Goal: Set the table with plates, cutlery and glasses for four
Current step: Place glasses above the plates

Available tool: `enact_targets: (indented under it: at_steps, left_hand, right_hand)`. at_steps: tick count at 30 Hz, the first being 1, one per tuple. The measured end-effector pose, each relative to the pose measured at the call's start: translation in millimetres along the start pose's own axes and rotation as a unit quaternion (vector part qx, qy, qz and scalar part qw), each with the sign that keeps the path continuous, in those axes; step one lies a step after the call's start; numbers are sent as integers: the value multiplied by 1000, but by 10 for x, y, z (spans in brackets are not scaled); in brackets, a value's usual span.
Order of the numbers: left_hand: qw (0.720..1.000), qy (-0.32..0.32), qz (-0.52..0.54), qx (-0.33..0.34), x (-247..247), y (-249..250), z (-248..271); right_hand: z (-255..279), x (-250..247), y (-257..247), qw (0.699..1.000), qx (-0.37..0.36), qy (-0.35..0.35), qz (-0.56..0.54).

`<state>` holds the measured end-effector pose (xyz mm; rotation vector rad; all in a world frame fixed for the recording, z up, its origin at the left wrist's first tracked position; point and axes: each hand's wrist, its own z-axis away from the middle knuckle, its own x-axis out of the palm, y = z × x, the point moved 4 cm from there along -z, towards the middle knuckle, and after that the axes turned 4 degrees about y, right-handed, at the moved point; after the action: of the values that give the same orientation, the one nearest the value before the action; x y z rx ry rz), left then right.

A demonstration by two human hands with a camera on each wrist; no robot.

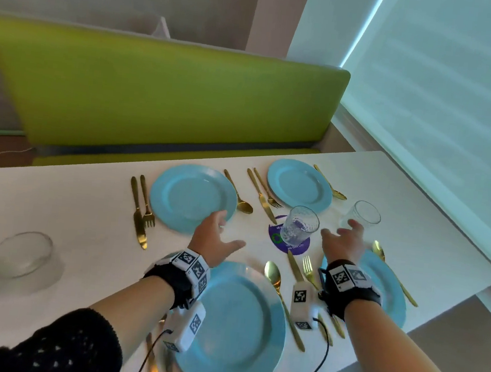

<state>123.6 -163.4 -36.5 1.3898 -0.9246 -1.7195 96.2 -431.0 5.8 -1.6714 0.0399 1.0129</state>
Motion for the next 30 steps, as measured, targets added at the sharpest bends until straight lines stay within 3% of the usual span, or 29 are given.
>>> enact_targets:
  at_steps: [7, 16, 19, 23, 26, 30]
  left_hand:
    - [982, 188, -28, 15, -1201, -592, 628]
    - [922, 362, -125, -52, -2531, -1277, 1113]
    - [913, 373, -129, -99, -2735, -1569, 1248]
    - [902, 394, -30, -173, -2908, -2039, 1360]
    - [911, 335, 74, -228, -2919, -2309, 1349]
    - [923, 267, 135, -242, -2825, -2460, 1252]
  right_hand:
    - [1557, 712, -513, 981, -116, -157, 17]
    - [3163, 1711, -1015, 885, -243, -384, 106]
    - [3452, 1989, -1017, 849, -239, -446, 149]
    - [3667, 2271, -944, 844, -207, -472, 150]
    - [3748, 2431, -880, 849, -196, -470, 143]
    - [3801, 2578, -838, 856, -192, -468, 107]
